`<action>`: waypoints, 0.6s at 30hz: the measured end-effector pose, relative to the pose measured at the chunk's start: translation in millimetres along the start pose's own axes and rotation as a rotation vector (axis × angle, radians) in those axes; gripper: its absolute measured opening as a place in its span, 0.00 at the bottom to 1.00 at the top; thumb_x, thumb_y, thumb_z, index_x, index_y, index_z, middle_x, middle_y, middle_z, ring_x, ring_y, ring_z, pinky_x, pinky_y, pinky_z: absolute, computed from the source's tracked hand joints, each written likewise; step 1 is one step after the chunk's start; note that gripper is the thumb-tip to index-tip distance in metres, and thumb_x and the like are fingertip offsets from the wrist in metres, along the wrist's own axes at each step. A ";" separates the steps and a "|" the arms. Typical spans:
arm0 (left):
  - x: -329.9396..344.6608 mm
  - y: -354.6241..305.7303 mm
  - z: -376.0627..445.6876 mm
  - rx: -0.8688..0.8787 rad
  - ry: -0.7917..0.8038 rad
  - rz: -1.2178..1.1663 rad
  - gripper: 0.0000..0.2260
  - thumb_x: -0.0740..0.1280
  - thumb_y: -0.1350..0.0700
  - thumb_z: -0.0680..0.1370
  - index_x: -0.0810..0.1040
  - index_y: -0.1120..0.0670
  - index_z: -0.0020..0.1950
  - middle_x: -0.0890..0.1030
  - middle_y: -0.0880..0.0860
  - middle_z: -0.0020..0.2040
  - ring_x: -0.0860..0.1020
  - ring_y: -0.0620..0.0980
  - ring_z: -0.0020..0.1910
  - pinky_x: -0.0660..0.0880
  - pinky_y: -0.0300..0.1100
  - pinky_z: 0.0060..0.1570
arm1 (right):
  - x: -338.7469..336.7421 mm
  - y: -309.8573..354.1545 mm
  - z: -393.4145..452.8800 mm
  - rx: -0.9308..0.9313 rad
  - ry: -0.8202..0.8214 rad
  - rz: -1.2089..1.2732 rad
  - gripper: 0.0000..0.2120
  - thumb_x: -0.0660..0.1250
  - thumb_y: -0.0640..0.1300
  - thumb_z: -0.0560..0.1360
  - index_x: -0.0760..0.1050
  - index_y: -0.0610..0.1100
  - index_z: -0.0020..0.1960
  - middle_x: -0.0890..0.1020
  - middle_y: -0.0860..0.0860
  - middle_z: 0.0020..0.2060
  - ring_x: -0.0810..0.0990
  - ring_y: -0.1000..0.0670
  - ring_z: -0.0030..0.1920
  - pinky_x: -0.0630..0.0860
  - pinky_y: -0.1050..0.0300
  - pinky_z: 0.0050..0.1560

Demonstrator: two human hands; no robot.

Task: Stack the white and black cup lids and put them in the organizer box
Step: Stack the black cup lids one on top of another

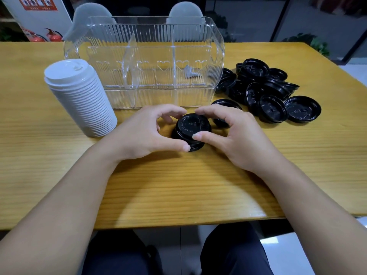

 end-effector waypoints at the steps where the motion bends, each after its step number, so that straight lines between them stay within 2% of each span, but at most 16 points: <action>1: -0.2 0.9 0.1 -0.003 0.000 0.009 0.35 0.87 0.39 0.69 0.81 0.36 0.76 0.84 0.33 0.67 0.79 0.34 0.67 0.73 0.38 0.56 | 0.6 -0.4 0.3 0.001 0.003 -0.012 0.24 0.81 0.55 0.78 0.83 0.52 0.73 0.86 0.61 0.65 0.82 0.58 0.69 0.77 0.45 0.74; 4: -1.1 0.8 -0.7 -0.008 -0.013 0.049 0.31 0.87 0.38 0.70 0.84 0.35 0.72 0.84 0.34 0.64 0.78 0.33 0.65 0.72 0.38 0.55 | 2.2 -1.8 0.4 0.004 0.026 -0.003 0.25 0.81 0.54 0.78 0.82 0.51 0.74 0.86 0.61 0.65 0.82 0.58 0.69 0.78 0.47 0.74; 7: -0.4 0.1 -0.7 -0.010 -0.009 0.085 0.29 0.87 0.38 0.70 0.84 0.34 0.70 0.84 0.33 0.62 0.78 0.32 0.63 0.72 0.37 0.54 | 1.9 -1.1 0.2 0.008 0.054 0.005 0.25 0.81 0.53 0.78 0.82 0.52 0.73 0.86 0.61 0.64 0.82 0.62 0.69 0.78 0.53 0.73; 11: -0.9 2.6 -0.1 -0.008 0.001 0.093 0.29 0.87 0.37 0.69 0.84 0.33 0.69 0.83 0.35 0.62 0.78 0.36 0.62 0.73 0.41 0.55 | 4.6 -0.5 0.5 0.002 0.069 -0.028 0.23 0.81 0.54 0.77 0.83 0.53 0.71 0.87 0.63 0.62 0.82 0.63 0.67 0.77 0.57 0.71; 15: -1.8 3.8 1.0 -0.012 -0.009 0.095 0.26 0.89 0.38 0.67 0.87 0.35 0.63 0.82 0.41 0.56 0.77 0.39 0.50 0.70 0.36 0.47 | 6.4 0.9 -0.1 -0.005 0.062 -0.058 0.23 0.82 0.56 0.77 0.84 0.54 0.70 0.87 0.63 0.61 0.83 0.61 0.65 0.75 0.61 0.69; 18: -3.0 2.9 0.2 -0.006 -0.001 0.088 0.24 0.89 0.40 0.67 0.88 0.36 0.61 0.84 0.42 0.52 0.76 0.39 0.44 0.69 0.33 0.41 | 6.7 2.1 0.1 -0.005 0.059 -0.098 0.23 0.81 0.58 0.76 0.84 0.56 0.70 0.87 0.64 0.61 0.82 0.58 0.65 0.75 0.58 0.70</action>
Point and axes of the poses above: each hand's wrist, its own z-axis towards the middle knuckle, its own x-axis out of the palm, y = z × x, the point moved 3 cm from there along z, towards the middle knuckle
